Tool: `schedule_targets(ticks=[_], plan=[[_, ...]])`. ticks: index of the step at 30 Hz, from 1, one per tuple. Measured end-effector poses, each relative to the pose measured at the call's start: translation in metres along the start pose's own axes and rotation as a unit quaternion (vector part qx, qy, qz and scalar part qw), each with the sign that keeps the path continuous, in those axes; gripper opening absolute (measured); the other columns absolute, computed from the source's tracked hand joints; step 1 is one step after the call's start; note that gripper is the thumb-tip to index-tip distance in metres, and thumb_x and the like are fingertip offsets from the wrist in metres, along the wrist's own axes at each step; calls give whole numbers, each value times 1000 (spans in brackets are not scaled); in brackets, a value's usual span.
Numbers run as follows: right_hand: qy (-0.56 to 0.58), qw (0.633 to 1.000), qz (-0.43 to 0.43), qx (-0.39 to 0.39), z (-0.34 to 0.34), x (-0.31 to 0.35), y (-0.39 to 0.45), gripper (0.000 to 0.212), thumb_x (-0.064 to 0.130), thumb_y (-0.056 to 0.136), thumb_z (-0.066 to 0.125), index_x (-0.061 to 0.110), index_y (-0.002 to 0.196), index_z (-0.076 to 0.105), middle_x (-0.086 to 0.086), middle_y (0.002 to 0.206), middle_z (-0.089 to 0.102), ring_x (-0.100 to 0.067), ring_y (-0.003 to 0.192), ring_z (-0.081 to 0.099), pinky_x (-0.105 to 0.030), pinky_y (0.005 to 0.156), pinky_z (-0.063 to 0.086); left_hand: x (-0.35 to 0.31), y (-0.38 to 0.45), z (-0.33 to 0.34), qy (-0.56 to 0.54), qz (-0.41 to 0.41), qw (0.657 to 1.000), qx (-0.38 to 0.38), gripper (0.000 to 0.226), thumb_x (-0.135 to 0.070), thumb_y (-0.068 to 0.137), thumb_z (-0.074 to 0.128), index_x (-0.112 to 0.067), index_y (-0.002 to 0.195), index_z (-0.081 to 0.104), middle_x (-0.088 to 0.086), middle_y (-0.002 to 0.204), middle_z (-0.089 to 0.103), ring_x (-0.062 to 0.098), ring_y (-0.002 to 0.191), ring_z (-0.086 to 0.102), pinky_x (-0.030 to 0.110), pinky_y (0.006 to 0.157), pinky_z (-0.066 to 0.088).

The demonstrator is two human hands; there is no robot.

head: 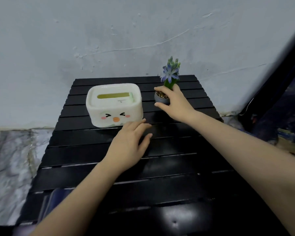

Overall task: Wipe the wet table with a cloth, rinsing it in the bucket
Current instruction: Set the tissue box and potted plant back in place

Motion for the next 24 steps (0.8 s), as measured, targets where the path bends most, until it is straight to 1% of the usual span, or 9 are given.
schedule_targets(ticks=[3,6,8,10,15,20,24], plan=[[3,1000,-5,14,12,9,-16,52,32,90,70,32,138,51,-6,138,38,-28,130,43,-40,114,37,14,-25,-7,19,-37,999,-5,28,-30,94,60,-20,120,63,-1,132,59,22,119,51,38,100,46],[4,1000,0,27,24,13,-25,53,32,90,70,31,139,51,-7,138,38,-29,131,43,-42,115,36,27,-45,-6,35,-73,997,2,30,-30,93,61,-21,121,64,3,136,58,25,119,51,40,100,46],[-3,999,5,34,30,13,-29,54,31,90,70,30,140,50,-7,138,37,-30,131,43,-43,114,37,31,-53,-5,43,-82,996,5,30,-30,92,62,-21,121,64,4,136,58,26,118,52,41,100,46],[-13,999,9,39,35,13,-31,54,31,91,70,30,141,49,-8,137,37,-32,132,41,-45,114,37,31,-58,-4,51,-81,995,5,29,-29,92,63,-20,119,65,5,135,59,26,118,52,41,99,47],[-18,999,11,30,37,14,-35,54,30,92,68,30,142,48,-10,139,36,-33,132,39,-42,112,38,33,-60,-3,59,-74,996,-2,27,-27,91,64,-19,117,67,6,132,61,26,118,53,39,98,46],[-57,998,12,23,35,17,-35,54,38,93,65,33,143,47,-10,135,39,-34,128,41,-46,106,43,33,-60,-3,61,-66,996,-8,27,-27,91,64,-18,116,67,5,131,61,25,116,54,38,98,46],[-76,997,13,20,35,20,-36,55,42,92,64,36,144,45,-10,137,38,-33,128,41,-46,105,43,34,-61,-1,61,-62,996,-9,27,-27,91,64,-18,117,67,5,131,61,25,116,54,37,98,45]])
Point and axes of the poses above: each hand's wrist, its own y-axis towards the middle knuckle, its own z-axis out of the palm, x = y × z, the point moved 6 cm from there along y, towards the middle knuckle
